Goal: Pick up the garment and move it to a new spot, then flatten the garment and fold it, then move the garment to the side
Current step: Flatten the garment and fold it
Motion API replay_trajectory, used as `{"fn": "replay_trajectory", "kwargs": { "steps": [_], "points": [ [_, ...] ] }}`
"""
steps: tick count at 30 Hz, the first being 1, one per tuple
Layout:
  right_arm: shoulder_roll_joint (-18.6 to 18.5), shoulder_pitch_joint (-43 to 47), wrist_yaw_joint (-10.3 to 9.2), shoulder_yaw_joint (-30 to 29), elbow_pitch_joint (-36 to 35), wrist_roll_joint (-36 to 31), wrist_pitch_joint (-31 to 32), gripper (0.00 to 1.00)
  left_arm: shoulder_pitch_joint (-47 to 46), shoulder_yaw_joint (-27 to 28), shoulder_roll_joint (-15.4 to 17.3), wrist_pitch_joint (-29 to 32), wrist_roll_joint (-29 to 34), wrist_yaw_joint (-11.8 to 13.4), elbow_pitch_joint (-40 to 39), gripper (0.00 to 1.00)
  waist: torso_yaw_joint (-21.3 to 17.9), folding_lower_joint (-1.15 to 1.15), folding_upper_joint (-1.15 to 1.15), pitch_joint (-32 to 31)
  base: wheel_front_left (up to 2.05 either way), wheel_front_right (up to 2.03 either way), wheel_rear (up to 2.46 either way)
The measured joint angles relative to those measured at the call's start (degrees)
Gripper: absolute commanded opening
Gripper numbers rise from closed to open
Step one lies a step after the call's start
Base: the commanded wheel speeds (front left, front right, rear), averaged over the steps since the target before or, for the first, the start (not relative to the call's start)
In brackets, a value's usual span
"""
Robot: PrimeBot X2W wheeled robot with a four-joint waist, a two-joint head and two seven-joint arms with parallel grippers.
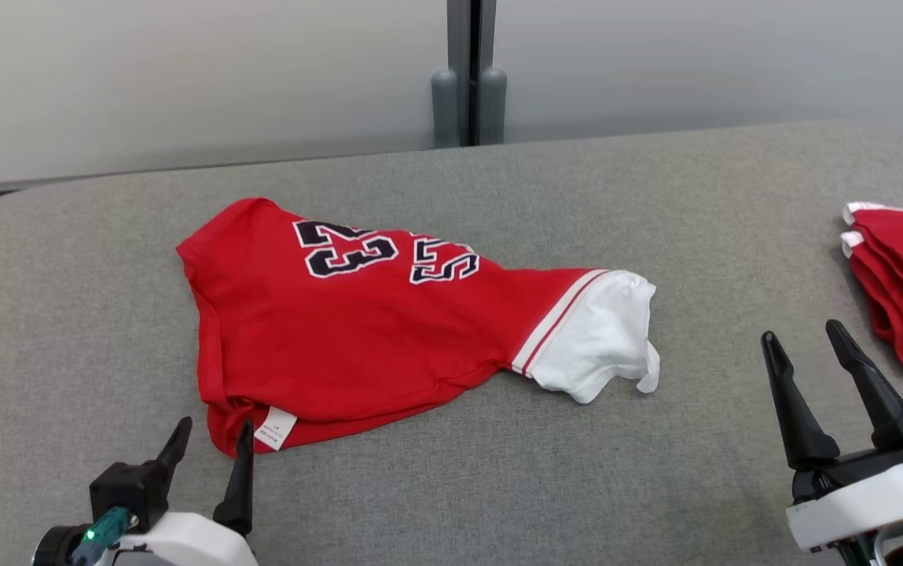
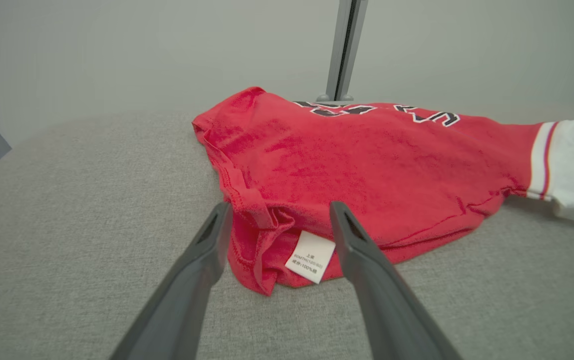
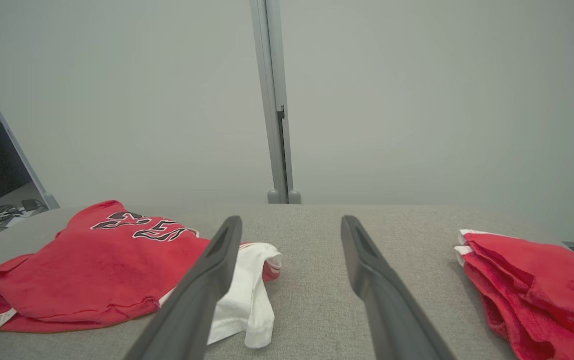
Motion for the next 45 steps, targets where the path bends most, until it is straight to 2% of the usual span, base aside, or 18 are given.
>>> {"fn": "replay_trajectory", "kwargs": {
  "steps": [8,9,10,11,12,23,36,37,38,41,45],
  "points": [
    [-0.69,-2.72,0.0,1.74,1.14,1.24,-0.91,1.0,-10.32,-1.08,-2.3,-2.83,-2.27,-4.86,19.2,1.0,-0.78,0.0,0.0,4.93,0.0,0.0,0.0],
    [-0.69,-2.72,0.0,1.74,1.14,1.24,-0.91,1.0,-10.32,-1.08,-2.3,-2.83,-2.27,-4.86,19.2,1.0,-0.78,0.0,0.0,4.93,0.0,0.0,0.0],
    [-0.85,-2.91,0.0,1.71,1.72,1.55,-1.29,1.0,-11.67,-1.07,-2.53,-3.81,-2.55,-5.54,21.98,0.56,-1.09,0.0,0.0,5.5,0.0,0.0,0.0],
    [-0.93,-2.97,0.0,1.66,1.94,1.64,-1.35,1.0,-12.26,-1.11,-2.66,-4.7,-2.59,-5.81,22.96,0.2,-1.2,0.0,0.0,5.69,0.0,0.0,0.0],
    [-0.97,-2.99,0.0,1.7,2.15,1.78,-1.36,1.0,-12.82,-1.01,-2.75,-5.66,-2.61,-6.1,23.8,0.0,-1.27,0.0,0.0,5.83,0.0,0.0,0.0],
    [-2.04,-2.99,0.0,2.31,9.27,4.42,-1.09,1.0,-15.26,-0.04,-3.47,-9.65,-2.87,-7.08,25.16,0.0,0.43,0.0,0.0,6.61,0.0,0.0,0.0],
    [-4.35,-12.93,0.0,11.38,24.36,8.53,-2.81,0.99,-19.1,-1.02,-6.62,-10.61,-1.62,-7.83,20.92,0.0,7.0,0.0,0.0,11.74,0.0,0.0,0.0],
    [-4.41,-13.41,0.0,11.57,25.38,8.82,-3.15,0.32,-19.1,-0.85,-6.76,-10.63,-1.58,-7.82,20.45,0.0,7.39,0.0,0.0,12.02,0.0,0.0,0.0],
    [-4.44,-13.84,0.0,11.79,26.09,9.09,-3.49,0.0,-19.09,-0.51,-6.81,-10.63,-1.55,-7.81,19.76,0.0,7.69,0.0,0.0,12.24,0.0,0.0,0.0],
    [-4.52,-14.28,0.0,11.58,26.74,9.78,-5.38,0.0,-18.93,0.75,-6.86,-10.66,-1.09,-7.71,16.99,0.0,7.96,0.0,0.0,12.43,0.0,0.0,0.0],
    [-5.05,-14.43,0.0,10.09,24.24,10.54,-8.23,0.0,-17.91,2.58,-6.62,-10.71,-0.01,-7.24,11.51,0.0,7.39,0.0,0.0,11.89,0.0,0.0,0.0]
  ]
}}
